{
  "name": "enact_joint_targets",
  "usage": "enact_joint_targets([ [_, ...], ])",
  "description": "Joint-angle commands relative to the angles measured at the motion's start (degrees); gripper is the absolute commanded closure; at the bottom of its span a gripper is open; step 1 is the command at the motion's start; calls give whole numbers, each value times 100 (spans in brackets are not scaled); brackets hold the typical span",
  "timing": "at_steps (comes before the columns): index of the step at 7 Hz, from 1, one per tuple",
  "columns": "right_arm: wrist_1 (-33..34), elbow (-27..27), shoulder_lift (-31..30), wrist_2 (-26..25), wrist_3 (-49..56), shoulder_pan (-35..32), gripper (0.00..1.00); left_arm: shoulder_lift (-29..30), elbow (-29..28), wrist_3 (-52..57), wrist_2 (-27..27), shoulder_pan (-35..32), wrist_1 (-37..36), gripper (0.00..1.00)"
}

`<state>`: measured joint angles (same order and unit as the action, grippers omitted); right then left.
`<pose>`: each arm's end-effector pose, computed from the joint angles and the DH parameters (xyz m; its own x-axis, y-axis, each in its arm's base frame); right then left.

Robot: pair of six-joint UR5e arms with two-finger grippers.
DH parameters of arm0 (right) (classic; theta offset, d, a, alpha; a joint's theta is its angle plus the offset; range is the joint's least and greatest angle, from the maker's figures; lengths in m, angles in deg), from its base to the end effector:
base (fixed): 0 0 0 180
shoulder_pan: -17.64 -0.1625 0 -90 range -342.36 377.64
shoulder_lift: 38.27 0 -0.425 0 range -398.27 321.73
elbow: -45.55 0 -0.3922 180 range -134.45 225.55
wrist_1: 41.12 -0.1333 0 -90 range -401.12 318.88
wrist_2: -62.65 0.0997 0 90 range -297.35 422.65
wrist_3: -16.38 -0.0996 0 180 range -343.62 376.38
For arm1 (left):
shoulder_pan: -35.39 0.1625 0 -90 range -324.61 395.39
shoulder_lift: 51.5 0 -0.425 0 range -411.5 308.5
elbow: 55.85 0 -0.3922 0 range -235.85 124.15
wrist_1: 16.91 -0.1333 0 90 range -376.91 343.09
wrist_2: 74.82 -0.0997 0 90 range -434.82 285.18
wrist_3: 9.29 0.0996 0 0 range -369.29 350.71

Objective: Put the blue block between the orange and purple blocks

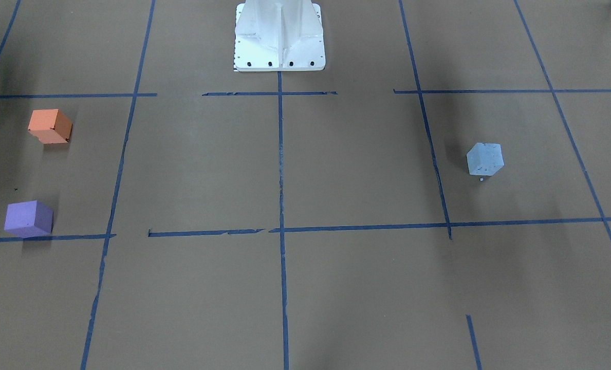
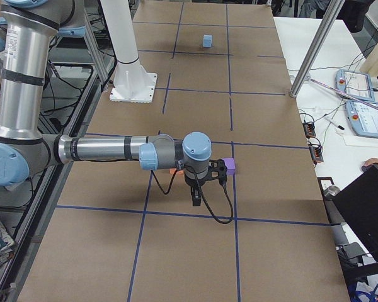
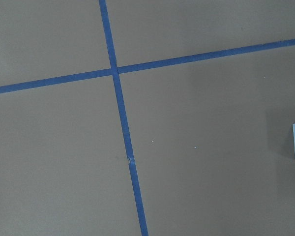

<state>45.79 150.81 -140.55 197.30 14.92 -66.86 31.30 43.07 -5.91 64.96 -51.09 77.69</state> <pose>0.0239 -0.4121 0.6173 0.7032 -0.1169 0.7013 0.0774 0.9931 0.0879 -0.0298 -0.4476 0.6253 0.6346 0.1818 -0.7511 -0.0986 0.9830 0.1546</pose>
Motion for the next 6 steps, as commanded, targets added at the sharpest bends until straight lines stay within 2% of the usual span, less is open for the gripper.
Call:
enact_joint_targets([
  [1, -8, 100, -55, 9, -3, -49, 0, -70, 21, -4, -12, 0, 32, 0],
  [6, -17, 101, -47, 0, -29, -50, 0, -150, 22, -4, -12, 8, 287, 0],
])
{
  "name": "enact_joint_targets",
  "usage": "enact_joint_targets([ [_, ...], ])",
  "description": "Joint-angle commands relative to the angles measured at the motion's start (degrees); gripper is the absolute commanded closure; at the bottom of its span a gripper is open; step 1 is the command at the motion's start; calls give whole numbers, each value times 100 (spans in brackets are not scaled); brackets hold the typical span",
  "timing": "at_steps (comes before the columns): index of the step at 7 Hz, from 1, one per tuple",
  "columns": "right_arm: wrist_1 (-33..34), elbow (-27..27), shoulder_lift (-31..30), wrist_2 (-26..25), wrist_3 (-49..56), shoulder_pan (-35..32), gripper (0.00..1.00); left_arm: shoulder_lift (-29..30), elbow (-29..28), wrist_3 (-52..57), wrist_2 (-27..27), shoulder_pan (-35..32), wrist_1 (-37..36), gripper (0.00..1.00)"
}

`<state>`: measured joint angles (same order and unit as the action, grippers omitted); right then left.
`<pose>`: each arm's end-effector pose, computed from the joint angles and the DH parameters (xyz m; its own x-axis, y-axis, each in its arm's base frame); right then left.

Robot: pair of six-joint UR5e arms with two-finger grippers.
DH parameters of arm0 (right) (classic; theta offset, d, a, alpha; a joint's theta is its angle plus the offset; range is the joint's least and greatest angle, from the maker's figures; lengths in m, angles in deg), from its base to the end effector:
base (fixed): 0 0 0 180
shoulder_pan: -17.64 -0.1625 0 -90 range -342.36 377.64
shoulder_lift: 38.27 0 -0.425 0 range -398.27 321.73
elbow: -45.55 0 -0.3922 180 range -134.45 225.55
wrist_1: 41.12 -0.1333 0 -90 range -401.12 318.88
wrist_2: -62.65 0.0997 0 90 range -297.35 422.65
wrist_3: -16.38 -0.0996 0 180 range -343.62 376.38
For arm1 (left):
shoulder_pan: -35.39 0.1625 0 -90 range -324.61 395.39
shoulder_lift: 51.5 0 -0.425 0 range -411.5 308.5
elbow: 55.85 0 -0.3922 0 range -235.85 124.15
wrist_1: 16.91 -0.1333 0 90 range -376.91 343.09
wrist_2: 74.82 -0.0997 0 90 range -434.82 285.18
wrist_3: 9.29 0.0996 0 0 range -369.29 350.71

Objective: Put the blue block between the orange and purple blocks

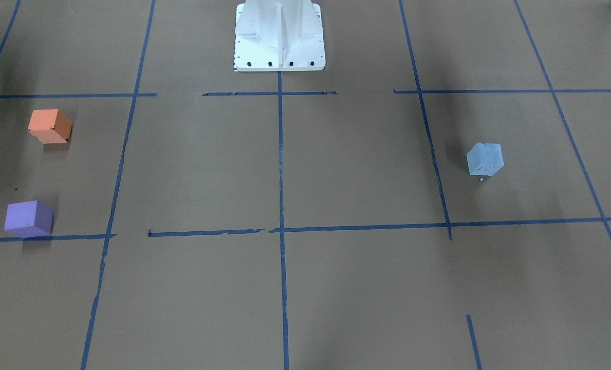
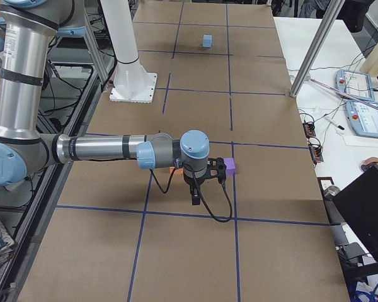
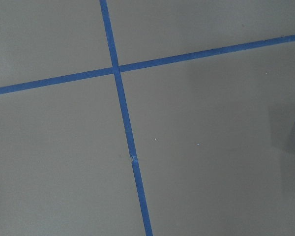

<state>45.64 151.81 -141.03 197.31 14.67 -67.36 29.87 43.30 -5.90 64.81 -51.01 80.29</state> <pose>0.0278 -0.4089 0.6117 0.7037 -0.1146 0.7012 0.0656 0.9932 0.0965 -0.0299 -0.4386 0.6297 0.6352 0.2010 -0.7457 -0.1000 0.9788 0.1787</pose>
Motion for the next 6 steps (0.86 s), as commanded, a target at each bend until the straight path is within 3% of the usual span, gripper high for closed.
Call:
enact_joint_targets([
  [1, -1, -8, 1, -1, -4, 10, 0, -7, 16, -14, 12, 0, 44, 0],
  [3, -1, -35, 1, 8, 5, 10, 0, -15, -80, -22, 12, 9, 106, 0],
  [4, -1, -35, 1, 8, 5, 10, 0, 11, -72, -144, 46, 374, 114, 0],
  [5, -1, -26, 1, 8, 5, 10, 0, 159, -2, -1007, 12, 822, 323, 0],
  [6, -1, -26, 1, 8, 13, 10, 0, 186, -19, -1947, 3, 1183, 1196, 0],
])
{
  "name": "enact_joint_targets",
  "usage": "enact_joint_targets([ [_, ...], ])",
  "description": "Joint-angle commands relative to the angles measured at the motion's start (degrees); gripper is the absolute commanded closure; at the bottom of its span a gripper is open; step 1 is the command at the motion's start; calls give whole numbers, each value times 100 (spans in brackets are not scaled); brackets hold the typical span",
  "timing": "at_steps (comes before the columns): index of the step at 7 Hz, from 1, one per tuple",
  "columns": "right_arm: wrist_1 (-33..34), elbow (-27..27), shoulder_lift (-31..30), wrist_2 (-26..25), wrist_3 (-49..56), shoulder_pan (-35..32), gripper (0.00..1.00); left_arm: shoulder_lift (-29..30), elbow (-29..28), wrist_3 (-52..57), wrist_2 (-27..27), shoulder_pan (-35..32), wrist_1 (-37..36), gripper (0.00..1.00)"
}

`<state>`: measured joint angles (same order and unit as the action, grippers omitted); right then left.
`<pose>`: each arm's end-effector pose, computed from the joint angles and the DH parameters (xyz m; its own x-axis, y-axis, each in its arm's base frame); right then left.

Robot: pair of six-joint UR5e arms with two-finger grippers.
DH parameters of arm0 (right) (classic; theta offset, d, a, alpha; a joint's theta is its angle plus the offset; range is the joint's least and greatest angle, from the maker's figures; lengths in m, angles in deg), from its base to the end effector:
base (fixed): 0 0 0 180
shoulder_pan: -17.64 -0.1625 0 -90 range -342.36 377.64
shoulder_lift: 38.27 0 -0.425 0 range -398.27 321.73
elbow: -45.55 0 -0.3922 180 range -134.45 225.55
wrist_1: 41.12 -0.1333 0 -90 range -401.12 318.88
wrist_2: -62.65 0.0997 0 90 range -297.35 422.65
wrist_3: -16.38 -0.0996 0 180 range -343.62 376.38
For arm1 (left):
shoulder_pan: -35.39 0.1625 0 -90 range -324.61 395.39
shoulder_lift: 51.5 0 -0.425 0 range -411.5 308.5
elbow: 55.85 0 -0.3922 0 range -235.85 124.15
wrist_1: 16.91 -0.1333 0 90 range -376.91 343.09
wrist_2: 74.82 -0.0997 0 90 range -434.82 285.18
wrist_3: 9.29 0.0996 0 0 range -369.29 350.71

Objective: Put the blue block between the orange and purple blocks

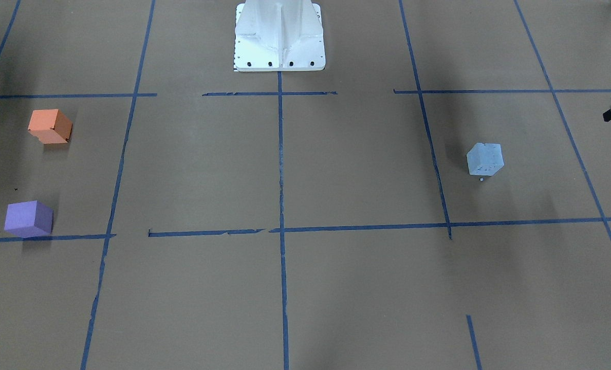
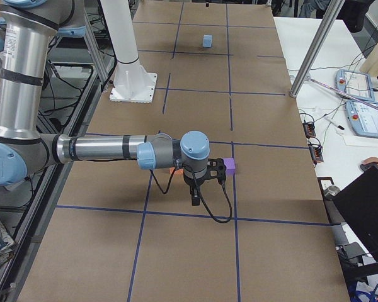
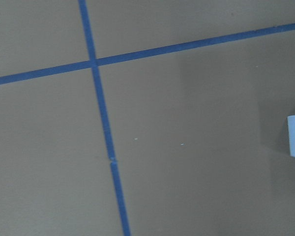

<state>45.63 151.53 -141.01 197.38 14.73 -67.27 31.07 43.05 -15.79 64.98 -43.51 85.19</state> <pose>0.0270 -0.4089 0.6139 0.7028 -0.1137 0.7022 0.0679 0.9934 0.0928 0.0303 -0.4517 0.6130 0.6162 0.1902 -0.7643 -0.1181 0.9817 0.1491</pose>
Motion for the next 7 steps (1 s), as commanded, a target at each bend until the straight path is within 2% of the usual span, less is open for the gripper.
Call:
enact_joint_targets([
  [1, -61, -6, 9, 0, 7, 9, 0, 93, -28, -1872, -40, 932, 1280, 0],
  [2, -148, -15, 9, -9, 7, 9, 0, 258, -2, -2638, -519, 1381, 1625, 0],
  [5, -141, -33, 9, 9, -11, 18, 0, 585, -11, -4267, -1373, 2664, 1979, 0],
  [7, -149, -24, 9, 9, -11, 18, 0, 681, -29, -4543, -1438, 2913, 2077, 0],
])
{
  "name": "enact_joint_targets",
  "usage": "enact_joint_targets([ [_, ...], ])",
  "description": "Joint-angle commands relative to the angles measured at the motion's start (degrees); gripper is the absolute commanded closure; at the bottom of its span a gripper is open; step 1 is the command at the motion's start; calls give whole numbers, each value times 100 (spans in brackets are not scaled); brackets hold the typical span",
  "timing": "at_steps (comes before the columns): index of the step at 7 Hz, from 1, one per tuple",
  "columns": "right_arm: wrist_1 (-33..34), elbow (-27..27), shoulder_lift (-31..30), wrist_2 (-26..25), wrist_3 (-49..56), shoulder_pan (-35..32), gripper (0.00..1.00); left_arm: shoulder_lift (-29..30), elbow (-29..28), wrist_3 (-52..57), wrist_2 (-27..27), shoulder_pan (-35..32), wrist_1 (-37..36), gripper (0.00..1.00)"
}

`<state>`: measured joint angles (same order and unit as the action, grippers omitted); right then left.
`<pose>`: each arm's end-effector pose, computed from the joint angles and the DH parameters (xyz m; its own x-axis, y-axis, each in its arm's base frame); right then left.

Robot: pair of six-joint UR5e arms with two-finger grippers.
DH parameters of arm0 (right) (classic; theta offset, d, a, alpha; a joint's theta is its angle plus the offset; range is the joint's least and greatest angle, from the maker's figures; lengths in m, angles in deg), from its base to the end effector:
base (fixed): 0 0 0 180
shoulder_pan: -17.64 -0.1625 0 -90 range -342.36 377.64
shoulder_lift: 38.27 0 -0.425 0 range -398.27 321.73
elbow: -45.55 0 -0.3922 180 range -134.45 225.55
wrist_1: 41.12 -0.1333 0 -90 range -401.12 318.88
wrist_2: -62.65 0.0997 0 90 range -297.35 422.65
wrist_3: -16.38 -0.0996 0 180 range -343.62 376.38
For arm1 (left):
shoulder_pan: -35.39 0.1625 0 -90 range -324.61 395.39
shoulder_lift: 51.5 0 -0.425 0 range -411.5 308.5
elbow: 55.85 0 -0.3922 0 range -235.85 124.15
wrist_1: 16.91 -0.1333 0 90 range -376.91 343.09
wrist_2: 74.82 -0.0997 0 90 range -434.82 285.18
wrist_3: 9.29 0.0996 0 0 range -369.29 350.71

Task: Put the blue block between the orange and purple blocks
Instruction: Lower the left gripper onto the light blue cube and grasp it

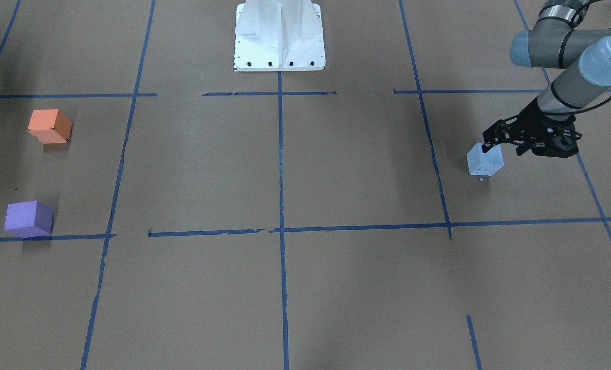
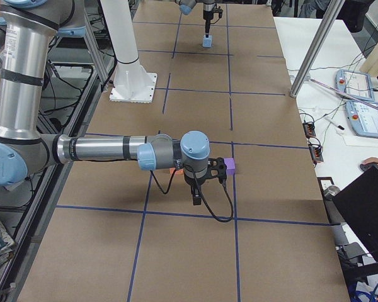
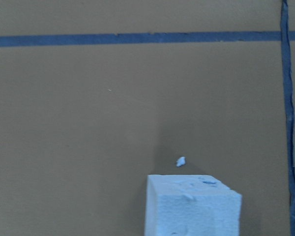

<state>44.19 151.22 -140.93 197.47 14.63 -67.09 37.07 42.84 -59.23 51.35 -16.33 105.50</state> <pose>0.0255 -0.4109 0.6132 0.7001 -0.1290 0.7023 0.0697 0.9912 0.1126 0.2553 -0.4438 0.5360 0.6226 0.0497 -0.7810 -0.0005 0.9980 0.0631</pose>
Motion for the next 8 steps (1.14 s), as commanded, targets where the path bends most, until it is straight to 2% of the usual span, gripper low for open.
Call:
enact_joint_targets([
  [1, -6, 15, 0, 9, 8, 0, 0, 142, -77, -200, -345, 415, 37, 0],
  [2, -6, -2, 0, 9, 8, 0, 0, 143, -95, -192, -739, 617, 20, 0],
  [4, -6, -2, 0, 9, 8, 0, 0, 161, -236, -130, -813, 672, 2, 1],
  [5, 2, -11, 0, 9, 8, 0, 0, 161, -236, -130, -813, 672, 2, 9],
  [6, 3, -2, 0, 9, 8, 9, 0, 239, -201, -147, -813, 672, -7, 68],
  [7, -6, -11, 0, 9, 8, 9, 0, 492, -175, -182, -787, 663, -77, 99],
  [8, -6, -2, 0, 9, 8, 9, 0, 1139, -70, -209, -778, 646, -712, 100],
])
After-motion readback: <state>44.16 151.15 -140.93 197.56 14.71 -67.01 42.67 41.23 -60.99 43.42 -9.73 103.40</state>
